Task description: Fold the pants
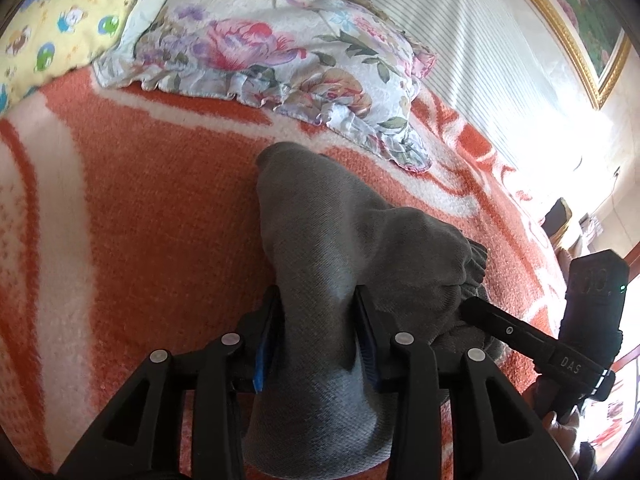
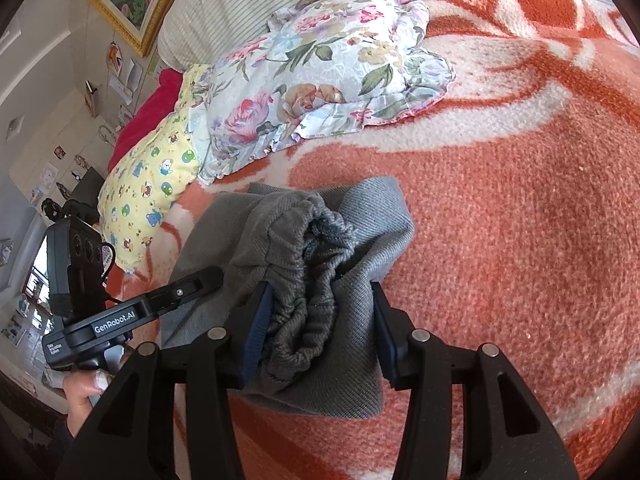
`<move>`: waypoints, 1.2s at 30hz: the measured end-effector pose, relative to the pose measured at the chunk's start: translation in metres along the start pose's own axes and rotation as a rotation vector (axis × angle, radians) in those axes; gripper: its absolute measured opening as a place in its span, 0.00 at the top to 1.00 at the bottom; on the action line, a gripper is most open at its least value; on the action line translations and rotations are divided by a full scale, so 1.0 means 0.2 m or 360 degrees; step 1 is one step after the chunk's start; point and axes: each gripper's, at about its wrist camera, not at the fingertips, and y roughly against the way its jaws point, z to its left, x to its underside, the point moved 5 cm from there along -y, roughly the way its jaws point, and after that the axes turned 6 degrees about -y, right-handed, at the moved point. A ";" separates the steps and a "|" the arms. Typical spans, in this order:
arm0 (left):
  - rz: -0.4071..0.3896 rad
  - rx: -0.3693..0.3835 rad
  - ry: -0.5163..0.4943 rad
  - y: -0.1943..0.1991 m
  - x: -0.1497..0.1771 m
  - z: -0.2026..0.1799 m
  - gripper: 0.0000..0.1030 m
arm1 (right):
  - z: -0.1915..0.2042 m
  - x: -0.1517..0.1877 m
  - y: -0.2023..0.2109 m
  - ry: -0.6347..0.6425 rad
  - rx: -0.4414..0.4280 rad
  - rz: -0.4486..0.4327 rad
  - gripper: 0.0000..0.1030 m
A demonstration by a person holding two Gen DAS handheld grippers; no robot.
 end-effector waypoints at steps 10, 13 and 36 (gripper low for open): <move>0.0022 0.0002 0.0037 0.01 0.03 0.02 0.45 | -0.07 0.02 -0.02 0.0003 0.0100 0.0009 0.39; 0.0022 -0.0030 0.0015 0.04 0.06 0.00 0.45 | -0.07 0.02 -0.03 0.0025 0.0140 0.0007 0.38; 0.0018 -0.0129 -0.0023 0.25 0.19 -0.09 0.42 | 0.16 0.07 0.26 0.0099 0.0065 -0.0064 0.33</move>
